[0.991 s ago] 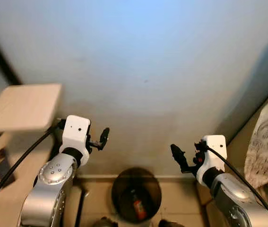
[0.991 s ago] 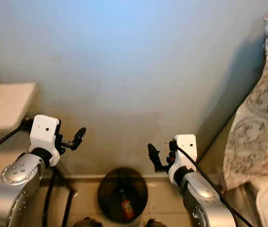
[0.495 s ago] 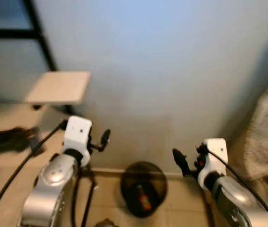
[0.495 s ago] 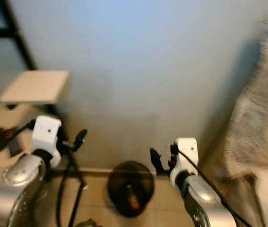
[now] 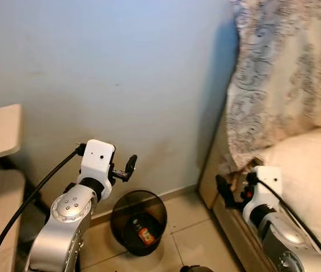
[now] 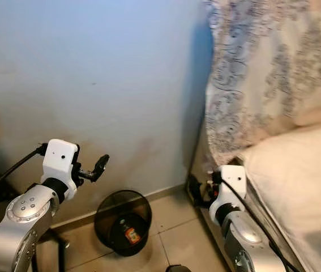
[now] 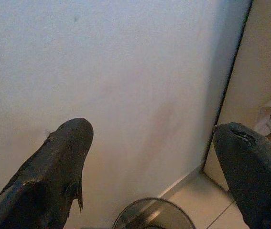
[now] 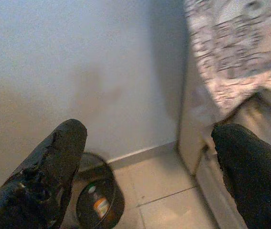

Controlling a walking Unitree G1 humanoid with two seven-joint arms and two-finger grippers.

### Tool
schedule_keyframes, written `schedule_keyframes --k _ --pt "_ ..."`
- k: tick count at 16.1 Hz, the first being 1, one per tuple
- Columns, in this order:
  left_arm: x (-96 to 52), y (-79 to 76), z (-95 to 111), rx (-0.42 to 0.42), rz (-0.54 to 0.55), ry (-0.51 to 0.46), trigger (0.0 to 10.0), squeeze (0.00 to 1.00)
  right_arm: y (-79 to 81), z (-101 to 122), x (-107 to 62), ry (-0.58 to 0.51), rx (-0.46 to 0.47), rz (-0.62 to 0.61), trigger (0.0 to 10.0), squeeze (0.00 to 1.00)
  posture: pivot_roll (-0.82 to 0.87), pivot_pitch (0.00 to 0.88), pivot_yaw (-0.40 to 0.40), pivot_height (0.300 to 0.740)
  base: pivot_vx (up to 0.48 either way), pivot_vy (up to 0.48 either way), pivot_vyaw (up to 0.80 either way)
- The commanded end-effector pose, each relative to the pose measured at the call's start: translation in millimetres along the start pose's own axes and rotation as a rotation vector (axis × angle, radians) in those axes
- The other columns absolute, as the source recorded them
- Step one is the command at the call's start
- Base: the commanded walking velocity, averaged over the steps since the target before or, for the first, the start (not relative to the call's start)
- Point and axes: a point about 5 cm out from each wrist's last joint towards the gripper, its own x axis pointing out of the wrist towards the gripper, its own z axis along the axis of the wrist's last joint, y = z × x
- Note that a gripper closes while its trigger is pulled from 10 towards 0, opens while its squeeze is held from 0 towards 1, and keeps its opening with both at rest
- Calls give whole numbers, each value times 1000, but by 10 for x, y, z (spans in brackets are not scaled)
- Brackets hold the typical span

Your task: Clean up the room

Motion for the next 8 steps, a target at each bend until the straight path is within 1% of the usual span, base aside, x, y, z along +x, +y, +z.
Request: schedule_keyframes --k 1,2,3,5,8 --pt "-5 49 14 -4 28 -16 10000 0 -24 111 -21 -61 6 -21 10000 0 5 0 28 740 0 0 -781" --pt "-6 82 43 -22 42 -33 10000 0 -38 170 -16 -95 9 -32 10000 0 4 0 28 740 0 0 -781" --pt "-6 90 51 -27 46 -38 10000 0 -38 194 -14 -107 8 -34 10000 0 4 0 28 740 0 0 -781" --pt "-3 134 79 -8 70 -55 10000 0 -39 243 -5 -133 8 -43 10000 0 1 0 30 740 0 0 -778" --pt "6 146 90 1 85 -64 10000 0 -45 254 4 -138 7 -49 10000 0 4 0 29 740 0 0 -781"
